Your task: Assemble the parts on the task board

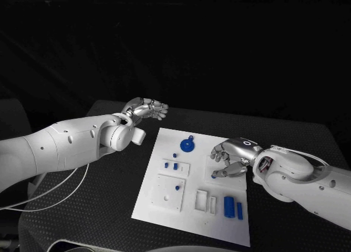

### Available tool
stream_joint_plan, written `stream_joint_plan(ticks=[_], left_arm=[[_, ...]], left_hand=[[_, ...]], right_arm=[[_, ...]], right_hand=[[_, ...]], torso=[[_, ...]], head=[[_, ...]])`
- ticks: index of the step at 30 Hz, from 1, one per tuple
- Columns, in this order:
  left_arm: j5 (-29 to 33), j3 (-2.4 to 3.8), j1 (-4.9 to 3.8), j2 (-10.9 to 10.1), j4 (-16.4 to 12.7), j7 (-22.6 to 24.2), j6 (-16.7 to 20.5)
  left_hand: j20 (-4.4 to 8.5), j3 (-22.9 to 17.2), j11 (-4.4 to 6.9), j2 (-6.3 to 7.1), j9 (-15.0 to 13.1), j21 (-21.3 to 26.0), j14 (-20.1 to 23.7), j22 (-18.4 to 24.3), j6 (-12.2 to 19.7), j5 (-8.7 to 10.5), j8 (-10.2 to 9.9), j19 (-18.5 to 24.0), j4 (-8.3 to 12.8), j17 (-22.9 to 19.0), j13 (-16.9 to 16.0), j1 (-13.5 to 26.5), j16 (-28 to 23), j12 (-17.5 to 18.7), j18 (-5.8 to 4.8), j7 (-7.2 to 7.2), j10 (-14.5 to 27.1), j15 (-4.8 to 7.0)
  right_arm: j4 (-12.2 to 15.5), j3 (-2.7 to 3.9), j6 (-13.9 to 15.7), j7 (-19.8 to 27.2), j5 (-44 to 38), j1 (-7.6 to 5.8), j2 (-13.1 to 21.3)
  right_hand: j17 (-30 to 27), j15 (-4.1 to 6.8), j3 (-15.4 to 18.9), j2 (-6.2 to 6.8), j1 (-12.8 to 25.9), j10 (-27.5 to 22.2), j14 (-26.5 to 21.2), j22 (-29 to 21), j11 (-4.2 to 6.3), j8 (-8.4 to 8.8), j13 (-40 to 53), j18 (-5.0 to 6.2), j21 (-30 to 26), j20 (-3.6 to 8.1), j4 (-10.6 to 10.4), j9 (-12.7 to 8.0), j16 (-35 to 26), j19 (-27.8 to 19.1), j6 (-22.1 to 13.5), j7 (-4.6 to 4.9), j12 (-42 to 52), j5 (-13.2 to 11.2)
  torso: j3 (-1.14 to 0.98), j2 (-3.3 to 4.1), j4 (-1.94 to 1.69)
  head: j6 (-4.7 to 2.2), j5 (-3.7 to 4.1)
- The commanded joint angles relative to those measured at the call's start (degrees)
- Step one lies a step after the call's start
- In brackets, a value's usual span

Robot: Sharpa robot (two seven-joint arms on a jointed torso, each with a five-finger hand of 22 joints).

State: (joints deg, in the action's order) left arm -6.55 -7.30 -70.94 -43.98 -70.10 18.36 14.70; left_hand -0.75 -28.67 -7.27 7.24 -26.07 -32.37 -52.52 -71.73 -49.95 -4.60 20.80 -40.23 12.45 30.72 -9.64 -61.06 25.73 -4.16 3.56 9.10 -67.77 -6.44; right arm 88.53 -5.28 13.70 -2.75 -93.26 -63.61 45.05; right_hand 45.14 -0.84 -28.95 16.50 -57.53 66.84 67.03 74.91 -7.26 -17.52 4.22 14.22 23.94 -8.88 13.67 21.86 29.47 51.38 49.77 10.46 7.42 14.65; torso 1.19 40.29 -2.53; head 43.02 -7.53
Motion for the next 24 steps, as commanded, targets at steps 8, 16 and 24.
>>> stream_joint_plan(ticks=[8, 16, 24], left_arm=[[0.16, 0.03, -0.06, 0.17, -0.13, 0.81, -0.33], [0.16, 0.03, -0.06, 0.17, -0.34, 0.78, -0.37], [0.16, 0.03, -0.06, 0.24, -0.33, 0.69, -0.51]], left_hand=[[-0.16, -0.17, -0.01, 0.02, 0.08, 0.32, -0.17, -0.10, 0.17, -0.18, 0.25, -0.24, -0.17, 0.12, 0.10, -0.44, -0.45, 0.02, 0.67, -0.05, 0.16, -0.19], [-0.16, -0.16, -0.01, -0.01, 0.10, 0.35, -0.18, -0.11, 0.18, -0.18, 0.26, -0.24, -0.18, 0.17, 0.12, -0.43, -0.49, 0.03, 0.67, -0.05, 0.17, -0.19], [-0.16, -0.14, -0.02, -0.05, 0.12, 0.37, -0.18, -0.13, 0.19, -0.19, 0.27, -0.25, -0.21, 0.22, 0.14, -0.40, -0.54, 0.03, 0.66, -0.04, 0.17, -0.19]], right_arm=[[-0.86, -0.15, -3.23, -0.64, -4.75, 1.01, -0.46], [-1.89, -0.47, -3.68, -0.54, -5.45, 1.74, -1.35], [-2.88, -0.49, -2.90, -0.25, -5.67, 2.75, -2.42]], right_hand=[[0.41, -0.05, -1.12, -1.47, -3.29, 0.13, 0.03, 0.88, 0.36, -0.87, -0.06, 0.76, -0.06, 0.24, 0.37, 0.31, -0.01, 0.11, 0.70, -0.63, 0.54, -4.02], [0.70, 0.43, -8.35, -1.20, -7.74, 1.88, 0.88, 0.92, 1.01, -2.09, 0.10, 0.78, 0.13, 0.25, -2.05, 0.42, -0.21, 0.89, 3.14, -1.61, 2.01, -11.58], [1.15, 0.99, -12.89, -2.49, -9.14, 3.72, 1.78, 1.06, 1.77, -3.26, 0.40, 0.78, 0.70, 0.62, -3.95, 0.88, 0.14, 1.78, 5.18, -2.53, 3.05, -11.87]], torso=[[0.22, 0.06, -0.30], [0.25, 0.04, -0.25], [0.17, 0.03, -0.29]], head=[[0.44, 0.18], [0.83, 0.17], [1.12, -0.07]])
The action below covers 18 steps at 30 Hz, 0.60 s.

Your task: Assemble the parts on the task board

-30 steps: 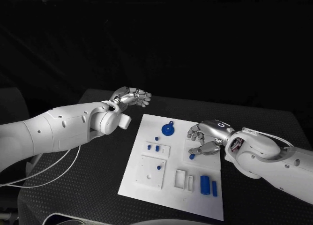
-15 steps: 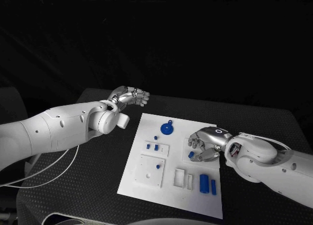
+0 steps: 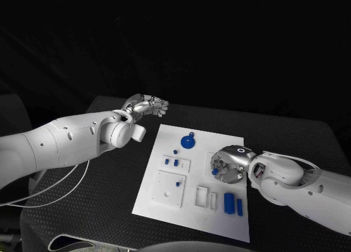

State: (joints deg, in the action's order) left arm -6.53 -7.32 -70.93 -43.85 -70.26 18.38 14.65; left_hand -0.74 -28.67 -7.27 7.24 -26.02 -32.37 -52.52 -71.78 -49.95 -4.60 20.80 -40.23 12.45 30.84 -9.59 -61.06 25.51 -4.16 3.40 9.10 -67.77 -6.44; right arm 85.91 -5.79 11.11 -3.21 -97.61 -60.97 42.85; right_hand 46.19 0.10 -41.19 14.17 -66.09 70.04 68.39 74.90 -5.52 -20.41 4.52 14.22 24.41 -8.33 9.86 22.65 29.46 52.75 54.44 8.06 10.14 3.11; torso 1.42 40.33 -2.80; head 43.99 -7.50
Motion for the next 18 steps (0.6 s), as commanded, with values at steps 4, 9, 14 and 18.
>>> stream_joint_plan(ticks=[4, 9, 14, 18], left_arm=[[0.15, 0.04, -0.06, 0.11, -0.13, 0.63, -0.51], [0.15, 0.04, -0.06, 0.12, -0.13, 0.56, -0.61], [0.15, 0.04, -0.06, 0.13, -0.18, 0.42, -0.74], [0.15, 0.04, -0.06, 0.18, -0.20, 0.41, -0.75]], left_hand=[[-0.17, -0.13, -0.02, -0.07, 0.09, 0.39, -0.18, -0.08, 0.20, -0.18, 0.27, -0.25, -0.23, 0.12, 0.11, -0.37, -0.34, 0.04, 0.81, -0.04, 0.17, -0.20], [-0.17, -0.12, -0.02, -0.08, 0.10, 0.41, -0.18, -0.09, 0.21, -0.18, 0.28, -0.25, -0.24, 0.15, 0.12, -0.36, -0.37, 0.04, 0.81, -0.04, 0.17, -0.20], [-0.17, -0.09, -0.03, -0.10, 0.12, 0.44, -0.17, -0.10, 0.22, -0.18, 0.29, -0.26, -0.28, 0.19, 0.15, -0.30, -0.42, 0.05, 0.80, -0.03, 0.19, -0.21], [-0.17, -0.07, -0.04, -0.11, 0.13, 0.46, -0.16, -0.11, 0.24, -0.17, 0.29, -0.26, -0.30, 0.22, 0.16, -0.27, -0.46, 0.06, 0.80, -0.02, 0.20, -0.21]], right_arm=[[-0.49, 0.03, -0.40, 0.18, -1.32, 0.17, -0.46], [-0.73, 0.03, -0.32, 0.27, -1.32, 0.22, -0.72], [-0.79, 0.03, 0.68, 0.21, -1.64, 0.27, -0.86], [-0.85, 0.03, 1.68, -0.25, -2.35, 0.27, -1.02]], right_hand=[[0.24, 0.19, -1.71, -0.46, -0.74, 0.88, 0.71, 1.10, 0.18, -0.58, 0.16, 0.78, 0.44, 0.19, -0.51, 0.20, 0.25, 0.68, 0.81, -0.29, 0.50, -0.33], [0.35, 0.27, -2.28, -0.70, -0.69, 1.13, 0.88, 1.13, 0.28, -0.72, 0.21, 0.78, 0.58, 0.26, -0.74, 0.28, 0.31, 0.83, 1.01, -0.37, 0.62, -0.34], [0.55, 0.47, -3.63, -1.83, -0.91, 1.78, 1.30, 1.12, 0.56, -1.13, 0.37, 0.78, 0.86, 0.41, -1.12, 0.51, 0.48, 1.19, 1.65, -0.67, 0.95, -0.33], [0.85, 0.81, -4.94, -2.67, -1.44, 2.68, 2.05, 1.18, 0.96, -1.62, 0.62, 0.78, 1.33, 0.72, -1.10, 0.76, 0.87, 1.85, 2.47, -1.04, 1.42, -0.33]], torso=[[-0.02, -0.01, 0.01], [-0.05, -0.02, 0.05], [-0.03, -0.01, 0.15], [-0.02, -0.04, 0.11]], head=[[0.30, -0.22], [0.39, -0.28], [0.47, -0.38], [0.44, -0.32]])
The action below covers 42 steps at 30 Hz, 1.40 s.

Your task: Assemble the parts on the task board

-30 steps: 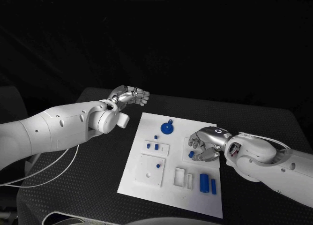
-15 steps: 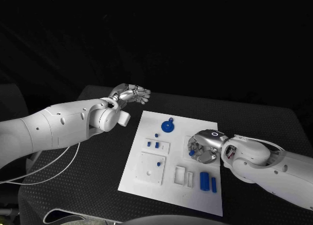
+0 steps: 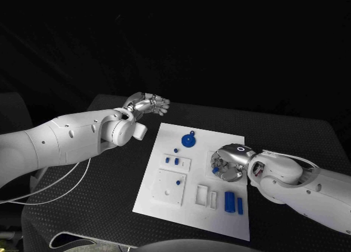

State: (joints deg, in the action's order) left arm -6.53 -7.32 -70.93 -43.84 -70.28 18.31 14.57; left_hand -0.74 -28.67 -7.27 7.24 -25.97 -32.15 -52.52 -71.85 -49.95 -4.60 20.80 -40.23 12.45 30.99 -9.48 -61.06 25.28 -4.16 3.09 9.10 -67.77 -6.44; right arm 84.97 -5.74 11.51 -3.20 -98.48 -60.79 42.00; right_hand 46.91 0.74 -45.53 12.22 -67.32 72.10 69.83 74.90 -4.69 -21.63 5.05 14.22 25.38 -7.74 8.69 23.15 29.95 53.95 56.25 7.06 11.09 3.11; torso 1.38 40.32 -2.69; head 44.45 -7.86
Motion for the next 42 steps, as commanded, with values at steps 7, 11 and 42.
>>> stream_joint_plan(ticks=[7, 11, 42], left_arm=[[0.14, 0.04, -0.06, 0.21, -0.10, 0.46, -0.68], [0.14, 0.04, -0.06, 0.15, -0.04, 0.48, -0.61], [0.24, 0.04, -0.06, 0.53, 1.25, 0.45, -0.63]], left_hand=[[-0.18, -0.05, -0.05, -0.11, 0.10, 0.26, -0.16, -0.04, 0.24, -0.17, 0.31, -0.26, -0.33, 0.12, 0.08, -0.24, -0.28, 0.07, 1.11, -0.02, 0.22, -0.22], [-0.18, -0.05, -0.05, -0.12, 0.11, 0.28, -0.15, -0.05, 0.25, -0.18, 0.31, -0.25, -0.33, 0.13, 0.09, -0.24, -0.30, 0.07, 1.11, -0.02, 0.23, -0.22], [-0.18, -0.04, -0.04, -0.20, 0.17, 0.42, -0.13, -0.08, 0.24, -0.18, 0.39, -0.24, -0.32, 0.32, 0.17, -0.29, -0.51, 0.09, 1.11, -0.06, 0.27, -0.22]], right_arm=[[0.35, -0.01, 3.27, -1.17, -2.65, 0.11, -0.19], [0.76, -0.01, 4.23, -0.94, -2.56, 0.11, 0.05], [6.78, 2.45, 7.80, 1.60, 2.41, -0.33, -3.93]], right_hand=[[1.08, 1.05, -3.31, -1.15, -0.65, 2.85, 2.36, 1.18, 1.10, -1.49, 1.03, 0.78, 1.61, 0.93, 0.50, 1.00, 1.43, 2.42, 2.47, -0.83, 1.21, -0.32], [1.45, 1.27, -4.30, -1.01, -0.52, 3.39, 2.75, 1.16, 1.33, -1.79, 1.42, 0.78, 2.02, 1.18, 0.63, 1.35, 1.65, 2.92, 2.90, -1.05, 1.27, -0.33], [2.16, 1.78, -5.14, -0.94, -0.30, 4.16, 3.59, 1.16, 1.67, -2.16, 2.27, 0.78, 2.96, 1.71, 0.85, 2.18, 1.96, 3.95, 3.19, -1.27, 1.25, -0.33]], torso=[[0.04, -0.03, -0.15], [0.04, -0.03, 0.02], [0.11, -0.03, -0.08]], head=[[0.13, 0.03], [0.14, -0.24], [0.11, -1.57]])
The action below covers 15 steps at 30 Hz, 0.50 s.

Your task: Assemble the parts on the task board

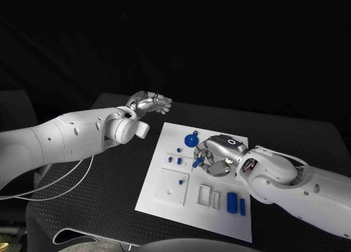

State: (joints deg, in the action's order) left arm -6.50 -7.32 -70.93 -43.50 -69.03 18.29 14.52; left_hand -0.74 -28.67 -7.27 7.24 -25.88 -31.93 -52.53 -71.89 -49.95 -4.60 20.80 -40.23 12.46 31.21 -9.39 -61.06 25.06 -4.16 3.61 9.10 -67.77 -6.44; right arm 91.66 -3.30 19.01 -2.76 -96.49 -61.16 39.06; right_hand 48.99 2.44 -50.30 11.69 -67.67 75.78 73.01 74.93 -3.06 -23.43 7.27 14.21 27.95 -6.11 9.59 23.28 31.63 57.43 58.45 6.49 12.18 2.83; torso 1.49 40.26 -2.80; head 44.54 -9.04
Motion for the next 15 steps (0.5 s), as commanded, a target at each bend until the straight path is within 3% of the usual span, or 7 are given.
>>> stream_joint_plan(ticks=[1, 3, 8, 15], left_arm=[[0.22, 0.04, -0.07, 0.27, 0.02, 0.47, -0.60], [0.22, 0.04, -0.07, 0.44, 0.02, 0.48, -0.65], [0.26, 0.04, -0.07, 0.67, -0.02, 0.44, -0.66], [0.26, 0.04, -0.07, 0.82, -0.36, 0.36, -0.69]], left_hand=[[-0.18, -0.04, -0.04, -0.19, 0.08, 0.20, -0.13, -0.05, 0.24, -0.18, 0.39, -0.24, -0.32, 0.11, 0.08, -0.29, -0.29, 0.09, 0.59, -0.06, 0.27, -0.22], [-0.18, -0.03, -0.04, -0.19, 0.09, 0.21, -0.13, -0.05, 0.24, -0.17, 0.39, -0.24, -0.32, 0.13, 0.09, -0.29, -0.31, 0.09, 0.59, -0.06, 0.27, -0.22], [-0.18, -0.03, -0.04, -0.20, 0.10, 0.23, -0.13, -0.06, 0.25, -0.17, 0.40, -0.25, -0.34, 0.16, 0.10, -0.27, -0.34, 0.09, 0.59, -0.06, 0.27, -0.22], [-0.19, -0.02, -0.03, -0.20, 0.12, 0.26, -0.14, -0.07, 0.24, -0.17, 0.42, -0.26, -0.35, 0.21, 0.12, -0.27, -0.38, 0.08, 0.59, -0.06, 0.27, -0.22]], right_arm=[[-0.09, 0.00, 0.29, 1.15, 0.04, 0.04, -1.78], [-0.67, -0.23, 0.13, 1.03, -0.55, 0.10, -3.43], [-2.52, -1.53, -1.48, 0.48, -1.30, 0.94, -6.88], [-3.92, -2.48, -1.89, 0.70, -2.13, 2.66, -9.76]], right_hand=[[0.09, 0.08, -0.37, -0.43, 0.05, 0.48, 0.41, 1.13, 0.04, -0.36, 0.06, 0.79, 0.40, 0.08, -0.05, 2.05, 0.28, 0.47, 0.98, -0.70, 0.14, -0.05], [0.11, 0.08, -0.38, -0.45, 0.06, 0.47, 0.41, 1.13, 0.04, -0.36, 0.08, 0.79, 0.41, 0.09, -0.03, 2.07, 0.28, 0.48, 0.95, -0.69, 0.13, -0.05], [0.15, 0.09, -0.37, -0.54, 0.12, 0.43, 0.42, 1.13, 0.03, -0.34, 0.12, 0.79, 0.45, 0.11, 0.00, 2.12, 0.27, 0.48, 0.89, -0.67, 0.07, -0.05], [0.21, 0.10, -0.35, -0.72, 0.18, 0.39, 0.42, 1.12, 0.02, -0.31, 0.20, 0.79, 0.50, 0.13, 0.18, 2.21, 0.24, 0.45, 0.79, -0.64, -0.01, -0.05]], torso=[[0.03, 0.03, 0.05], [0.07, -0.03, 0.06], [0.01, 0.04, -0.06], [0.04, 0.05, -0.13]], head=[[0.08, -0.58], [0.13, -0.73], [0.20, -0.96], [0.58, -1.45]])
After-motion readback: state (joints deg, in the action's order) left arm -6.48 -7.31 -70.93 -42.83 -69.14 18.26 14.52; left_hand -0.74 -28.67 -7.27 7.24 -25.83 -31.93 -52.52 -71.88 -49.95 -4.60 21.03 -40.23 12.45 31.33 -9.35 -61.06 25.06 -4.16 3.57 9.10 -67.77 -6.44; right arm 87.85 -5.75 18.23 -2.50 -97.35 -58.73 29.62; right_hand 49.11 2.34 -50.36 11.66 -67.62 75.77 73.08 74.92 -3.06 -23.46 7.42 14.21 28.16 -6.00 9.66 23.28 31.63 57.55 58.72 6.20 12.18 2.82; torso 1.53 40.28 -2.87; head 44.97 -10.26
